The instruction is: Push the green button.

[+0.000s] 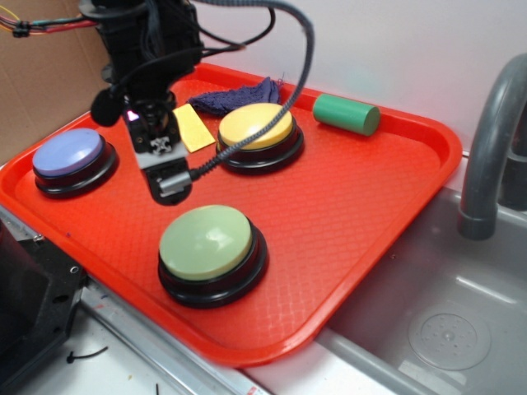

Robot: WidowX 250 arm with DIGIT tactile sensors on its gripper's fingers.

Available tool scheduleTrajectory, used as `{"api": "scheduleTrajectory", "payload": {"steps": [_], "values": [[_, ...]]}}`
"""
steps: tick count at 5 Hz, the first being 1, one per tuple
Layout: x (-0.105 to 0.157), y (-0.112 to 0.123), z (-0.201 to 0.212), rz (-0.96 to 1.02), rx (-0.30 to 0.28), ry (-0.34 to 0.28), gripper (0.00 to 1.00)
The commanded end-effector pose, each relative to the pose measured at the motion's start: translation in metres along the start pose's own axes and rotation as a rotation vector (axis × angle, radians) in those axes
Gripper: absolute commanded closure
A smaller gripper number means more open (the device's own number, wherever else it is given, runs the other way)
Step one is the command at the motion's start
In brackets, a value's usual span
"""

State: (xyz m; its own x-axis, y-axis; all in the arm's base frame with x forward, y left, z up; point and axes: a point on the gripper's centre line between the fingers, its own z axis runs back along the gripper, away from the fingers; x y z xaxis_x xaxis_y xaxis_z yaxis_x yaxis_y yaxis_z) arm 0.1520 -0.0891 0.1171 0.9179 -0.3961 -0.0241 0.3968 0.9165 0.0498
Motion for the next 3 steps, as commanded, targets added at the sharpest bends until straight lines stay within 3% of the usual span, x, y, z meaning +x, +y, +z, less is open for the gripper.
{"api": "scheduleTrajectory", "payload": {"steps": [1,3], "values": [[0.0053,-0.0024,0.0249,0.007,-0.004,-0.076,0.00],[0.0039,-0.0029,0.0321,0.026,-0.019,-0.087,0.00]]}}
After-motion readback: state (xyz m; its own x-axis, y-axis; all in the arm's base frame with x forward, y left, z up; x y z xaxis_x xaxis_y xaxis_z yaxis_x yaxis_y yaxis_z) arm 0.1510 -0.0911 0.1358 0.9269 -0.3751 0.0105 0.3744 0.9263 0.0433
